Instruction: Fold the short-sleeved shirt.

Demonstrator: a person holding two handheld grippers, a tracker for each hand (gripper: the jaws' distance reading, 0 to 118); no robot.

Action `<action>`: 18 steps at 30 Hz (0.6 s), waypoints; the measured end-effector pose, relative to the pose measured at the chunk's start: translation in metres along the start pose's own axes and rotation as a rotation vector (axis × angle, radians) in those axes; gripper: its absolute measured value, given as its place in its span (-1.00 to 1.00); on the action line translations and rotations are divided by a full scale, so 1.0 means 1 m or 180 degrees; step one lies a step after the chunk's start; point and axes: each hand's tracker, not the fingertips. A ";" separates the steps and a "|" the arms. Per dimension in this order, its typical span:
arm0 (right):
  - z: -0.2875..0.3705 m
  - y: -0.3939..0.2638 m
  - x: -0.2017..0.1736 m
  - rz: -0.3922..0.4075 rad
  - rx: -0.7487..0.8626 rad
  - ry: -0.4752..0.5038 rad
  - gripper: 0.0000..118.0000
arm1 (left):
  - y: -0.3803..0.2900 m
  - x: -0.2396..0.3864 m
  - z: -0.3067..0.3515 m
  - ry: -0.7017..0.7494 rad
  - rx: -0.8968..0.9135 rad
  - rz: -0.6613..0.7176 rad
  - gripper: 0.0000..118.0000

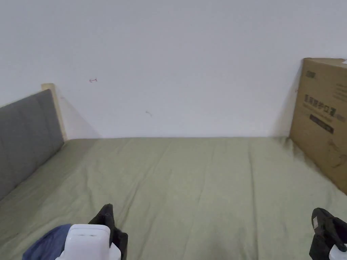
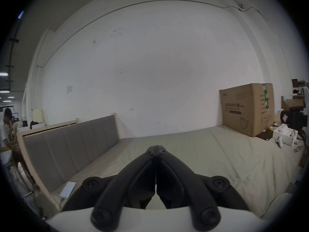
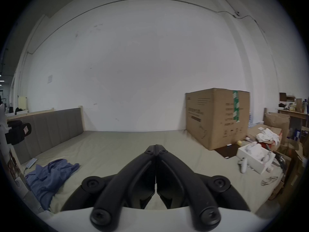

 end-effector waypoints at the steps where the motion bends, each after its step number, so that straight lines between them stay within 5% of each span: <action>1: -0.005 -0.001 -0.012 0.0002 -0.0020 0.0129 -1.00 | -0.001 -0.015 0.005 0.0135 -0.0034 -0.0023 -1.00; 9: -0.023 0.002 -0.134 0.0181 -0.0074 0.1613 -1.00 | -0.013 -0.124 0.061 0.1298 -0.0171 -0.0048 -1.00; 14: -0.027 0.014 -0.139 -0.0066 -0.0163 0.1546 -1.00 | -0.015 -0.130 0.058 0.1232 -0.0261 -0.0031 -1.00; 18: -0.031 0.017 -0.121 -0.0125 -0.0371 0.1509 -1.00 | -0.004 -0.155 -0.006 0.0584 -0.0976 0.0185 -1.00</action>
